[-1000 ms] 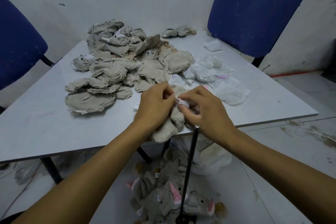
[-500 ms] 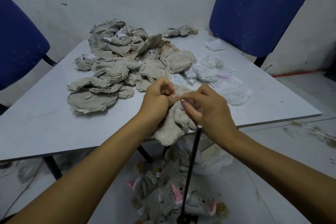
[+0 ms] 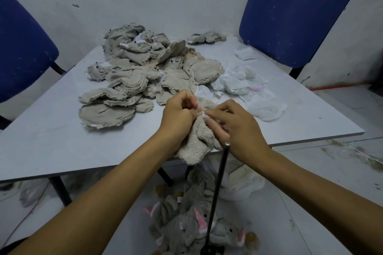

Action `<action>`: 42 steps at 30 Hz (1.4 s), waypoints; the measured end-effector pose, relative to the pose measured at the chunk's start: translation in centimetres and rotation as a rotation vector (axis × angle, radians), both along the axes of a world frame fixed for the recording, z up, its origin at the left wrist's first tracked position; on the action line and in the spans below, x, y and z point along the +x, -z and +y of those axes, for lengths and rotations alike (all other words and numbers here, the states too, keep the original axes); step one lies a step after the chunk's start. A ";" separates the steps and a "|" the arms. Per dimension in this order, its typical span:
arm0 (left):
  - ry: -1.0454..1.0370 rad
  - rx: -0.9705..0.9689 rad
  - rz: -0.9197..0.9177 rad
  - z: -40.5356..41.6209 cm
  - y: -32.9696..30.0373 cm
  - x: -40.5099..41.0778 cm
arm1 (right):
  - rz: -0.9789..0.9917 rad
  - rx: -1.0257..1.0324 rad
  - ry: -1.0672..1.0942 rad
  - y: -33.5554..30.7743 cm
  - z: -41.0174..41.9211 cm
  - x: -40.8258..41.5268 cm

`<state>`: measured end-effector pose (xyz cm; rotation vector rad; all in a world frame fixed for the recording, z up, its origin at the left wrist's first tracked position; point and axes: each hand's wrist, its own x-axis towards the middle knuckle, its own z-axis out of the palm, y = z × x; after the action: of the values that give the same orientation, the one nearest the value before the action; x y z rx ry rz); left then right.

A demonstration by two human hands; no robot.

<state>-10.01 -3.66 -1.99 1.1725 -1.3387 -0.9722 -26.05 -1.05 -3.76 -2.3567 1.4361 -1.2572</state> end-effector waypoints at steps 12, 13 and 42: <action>-0.029 -0.028 -0.019 0.5 0.3 -0.1 | -0.020 -0.020 0.027 0.2 0.1 0.2; -0.022 -0.029 -0.020 0.5 0.3 -0.1 | 0.026 -0.014 0.037 0.2 0.1 0.3; 0.062 -0.011 -0.881 -0.7 -1.8 0.4 | 0.222 0.213 0.089 -1.8 -0.1 -1.3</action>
<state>-9.59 -4.40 -0.23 1.6448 -2.0613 -0.4725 -27.31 -1.19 -1.93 -2.3689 1.6632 -0.8302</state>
